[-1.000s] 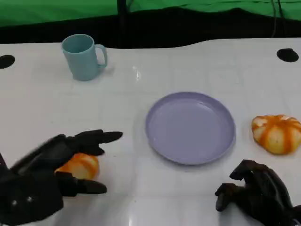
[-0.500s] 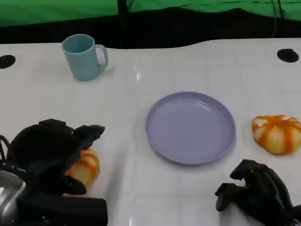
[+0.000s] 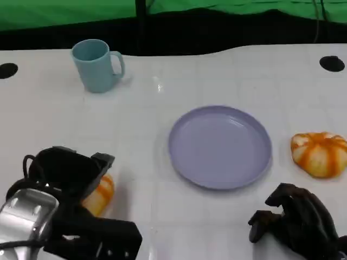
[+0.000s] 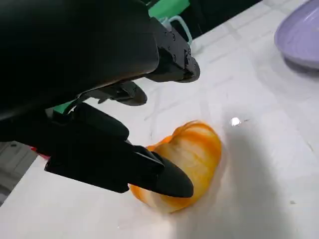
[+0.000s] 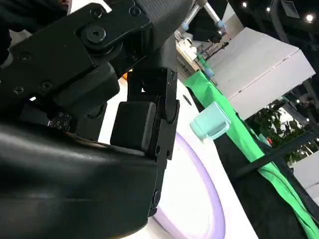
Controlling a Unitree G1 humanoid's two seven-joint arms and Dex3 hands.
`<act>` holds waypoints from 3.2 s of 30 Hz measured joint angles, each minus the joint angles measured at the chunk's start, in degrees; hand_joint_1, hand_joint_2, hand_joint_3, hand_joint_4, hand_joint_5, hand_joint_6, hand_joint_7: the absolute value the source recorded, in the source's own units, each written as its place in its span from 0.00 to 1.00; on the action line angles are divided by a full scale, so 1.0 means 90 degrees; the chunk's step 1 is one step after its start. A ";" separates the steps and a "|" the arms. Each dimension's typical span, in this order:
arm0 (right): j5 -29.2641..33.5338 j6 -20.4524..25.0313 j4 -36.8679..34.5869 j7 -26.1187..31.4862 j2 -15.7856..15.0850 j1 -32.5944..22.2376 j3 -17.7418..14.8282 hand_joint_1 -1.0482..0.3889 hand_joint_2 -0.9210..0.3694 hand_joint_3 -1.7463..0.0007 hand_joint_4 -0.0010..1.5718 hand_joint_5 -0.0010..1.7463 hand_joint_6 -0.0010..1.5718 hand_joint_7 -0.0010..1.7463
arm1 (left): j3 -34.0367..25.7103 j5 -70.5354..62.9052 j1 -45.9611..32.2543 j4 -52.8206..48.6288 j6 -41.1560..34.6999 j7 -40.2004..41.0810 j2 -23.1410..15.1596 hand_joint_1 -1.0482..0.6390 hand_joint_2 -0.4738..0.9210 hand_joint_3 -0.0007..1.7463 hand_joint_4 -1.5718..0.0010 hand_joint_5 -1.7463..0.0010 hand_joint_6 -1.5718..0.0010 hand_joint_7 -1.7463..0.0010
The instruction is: Grasp the bread from the table and place it into the plate.
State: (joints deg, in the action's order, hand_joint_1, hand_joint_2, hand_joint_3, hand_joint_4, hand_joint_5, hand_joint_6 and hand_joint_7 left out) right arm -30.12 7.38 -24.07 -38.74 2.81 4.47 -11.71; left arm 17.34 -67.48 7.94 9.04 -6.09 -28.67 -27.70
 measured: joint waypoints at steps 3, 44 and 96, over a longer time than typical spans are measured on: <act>-0.0002 0.0004 0.0009 0.0008 0.0000 -0.0007 -0.0003 0.01 0.17 1.00 1.00 0.41 1.00 0.19 | 0.0175 -0.0039 0.0236 -0.0464 -0.0061 0.0017 0.0024 0.17 0.97 0.00 0.75 0.94 0.86 1.00; -0.0017 0.0054 0.0049 -0.0033 0.0003 -0.0079 -0.0014 0.02 0.17 1.00 1.00 0.39 1.00 0.18 | 0.1337 0.1536 0.2033 -0.4945 0.0690 0.3192 0.0275 0.43 0.99 0.31 0.63 0.00 0.62 0.26; 0.0087 -0.0092 -0.0189 0.0016 -0.0083 0.0055 -0.0027 0.00 0.15 1.00 1.00 0.42 1.00 0.21 | 0.0758 0.3026 0.2722 -0.5727 0.3188 0.6631 0.1267 0.47 0.81 0.36 0.50 0.00 0.59 0.12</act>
State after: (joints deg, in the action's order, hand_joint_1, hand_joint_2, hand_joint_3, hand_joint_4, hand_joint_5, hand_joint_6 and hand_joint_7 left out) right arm -29.34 6.55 -25.77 -38.60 2.06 4.97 -11.95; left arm 24.16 -40.24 32.44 -42.50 22.61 31.02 -16.30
